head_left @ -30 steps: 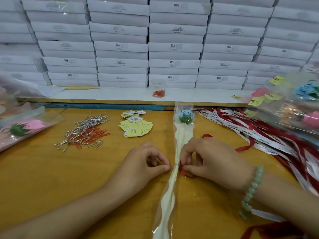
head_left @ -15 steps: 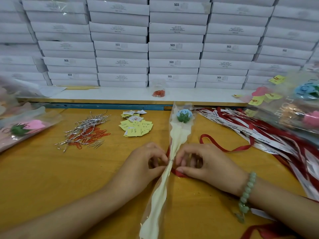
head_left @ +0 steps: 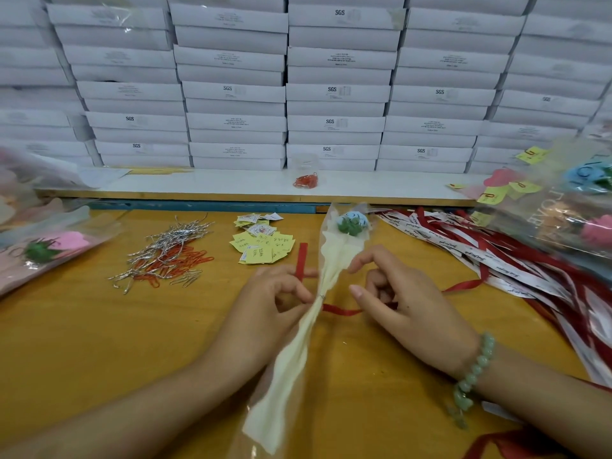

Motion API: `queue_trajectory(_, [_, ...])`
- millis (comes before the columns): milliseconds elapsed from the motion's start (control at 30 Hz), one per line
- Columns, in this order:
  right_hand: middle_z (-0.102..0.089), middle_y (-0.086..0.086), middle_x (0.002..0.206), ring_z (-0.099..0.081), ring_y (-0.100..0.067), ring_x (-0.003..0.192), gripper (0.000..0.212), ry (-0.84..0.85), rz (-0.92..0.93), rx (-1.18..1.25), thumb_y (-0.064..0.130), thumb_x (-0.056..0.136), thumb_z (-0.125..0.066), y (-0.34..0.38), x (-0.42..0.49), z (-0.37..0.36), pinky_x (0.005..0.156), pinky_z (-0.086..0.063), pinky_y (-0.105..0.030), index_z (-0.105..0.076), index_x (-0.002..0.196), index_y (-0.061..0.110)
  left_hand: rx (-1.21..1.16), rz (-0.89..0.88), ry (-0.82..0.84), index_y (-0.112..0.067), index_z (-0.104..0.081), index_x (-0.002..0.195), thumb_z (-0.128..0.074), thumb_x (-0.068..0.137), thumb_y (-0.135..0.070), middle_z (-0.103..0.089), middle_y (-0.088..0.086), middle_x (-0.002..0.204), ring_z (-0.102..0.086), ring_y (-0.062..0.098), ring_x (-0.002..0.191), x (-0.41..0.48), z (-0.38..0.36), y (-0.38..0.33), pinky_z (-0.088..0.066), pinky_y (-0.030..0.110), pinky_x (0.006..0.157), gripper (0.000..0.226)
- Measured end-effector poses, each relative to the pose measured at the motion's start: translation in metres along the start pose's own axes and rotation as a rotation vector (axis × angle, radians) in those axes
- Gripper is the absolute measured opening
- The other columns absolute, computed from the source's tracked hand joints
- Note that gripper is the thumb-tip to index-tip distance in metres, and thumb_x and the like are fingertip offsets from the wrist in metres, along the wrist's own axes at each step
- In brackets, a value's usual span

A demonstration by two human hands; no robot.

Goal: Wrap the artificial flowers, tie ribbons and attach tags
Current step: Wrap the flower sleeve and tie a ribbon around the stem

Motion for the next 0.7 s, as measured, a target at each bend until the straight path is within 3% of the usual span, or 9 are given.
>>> queue_trajectory(100, [-0.049, 0.008, 0.066, -0.050, -0.016, 0.059, 0.031, 0.048, 0.048, -0.057, 0.044, 0.093, -0.042, 0.001, -0.001, -0.001, 0.054, -0.043, -0.031, -0.042, 0.124, 0.043, 0.026, 0.017, 0.093, -0.025, -0.075, 0.071, -0.080, 0.076, -0.009, -0.070, -0.014, 0.080, -0.057, -0.005, 0.064, -0.003, -0.001, 0.000, -0.044, 0.014, 0.065, 0.018])
queue_trajectory(200, [-0.052, 0.006, 0.068, -0.053, -0.017, 0.063, 0.037, 0.071, 0.074, -0.100, 0.041, 0.096, -0.038, 0.002, -0.001, -0.002, 0.055, -0.042, -0.027, -0.040, 0.131, 0.049, 0.036, 0.020, 0.084, -0.022, -0.074, 0.083, -0.072, 0.080, 0.003, -0.068, -0.011, 0.075, -0.053, -0.007, 0.053, -0.004, 0.000, -0.002, -0.039, 0.007, 0.054, 0.025])
queue_trajectory(267, [-0.053, 0.008, 0.067, -0.054, -0.014, 0.062, 0.037, 0.090, 0.077, -0.125, 0.041, 0.096, -0.037, 0.002, -0.001, -0.002, 0.055, -0.042, -0.026, -0.043, 0.132, 0.048, 0.046, 0.014, 0.067, -0.024, -0.071, 0.088, -0.058, 0.079, 0.013, -0.069, -0.012, 0.082, -0.056, -0.005, 0.058, -0.005, 0.000, -0.004, -0.040, 0.007, 0.057, 0.040])
queue_trajectory(367, [-0.055, 0.009, 0.064, -0.055, -0.012, 0.062, 0.037, 0.116, 0.076, -0.158, 0.040, 0.097, -0.036, 0.003, -0.001, -0.004, 0.056, -0.042, -0.028, -0.045, 0.131, 0.048, -0.002, 0.013, 0.013, -0.028, -0.067, 0.097, -0.050, 0.080, 0.011, -0.068, -0.012, 0.099, -0.057, 0.003, 0.068, -0.005, 0.002, -0.005, -0.041, 0.009, 0.061, 0.046])
queue_trajectory(467, [-0.056, 0.007, 0.066, -0.055, -0.012, 0.065, 0.034, 0.103, 0.047, -0.171, 0.042, 0.096, -0.034, 0.002, -0.002, -0.004, 0.055, -0.042, -0.025, -0.048, 0.127, 0.045, -0.033, -0.071, -0.084, -0.032, -0.061, 0.114, -0.048, 0.085, -0.004, -0.060, -0.016, 0.117, -0.055, -0.002, 0.104, -0.008, 0.005, -0.008, -0.040, 0.005, 0.078, 0.043])
queue_trajectory(567, [-0.055, 0.008, 0.062, -0.054, -0.011, 0.060, 0.028, 0.042, 0.006, -0.151, 0.046, 0.095, -0.034, 0.000, -0.002, -0.002, 0.051, -0.037, -0.022, -0.053, 0.114, 0.040, -0.040, -0.170, -0.135, -0.040, -0.043, 0.137, -0.041, 0.087, -0.024, -0.044, -0.024, 0.137, -0.040, -0.005, 0.126, -0.014, 0.008, -0.012, -0.037, 0.010, 0.096, 0.053])
queue_trajectory(700, [-0.051, 0.012, 0.055, -0.048, -0.010, 0.052, 0.017, -0.068, -0.026, -0.105, 0.046, 0.093, -0.038, 0.000, -0.001, 0.001, 0.050, -0.034, -0.021, -0.052, 0.096, 0.036, -0.067, -0.382, -0.174, -0.035, -0.023, 0.150, -0.044, 0.096, -0.019, -0.027, -0.024, 0.151, -0.040, 0.005, 0.134, -0.021, 0.006, -0.020, -0.036, 0.015, 0.103, 0.060])
Point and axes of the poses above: each hand's wrist, its own x-axis towards the middle knuckle, its own z-axis out of the back of the hand, y = z × x, the point moved 1 cm from there along x, towards the middle knuckle
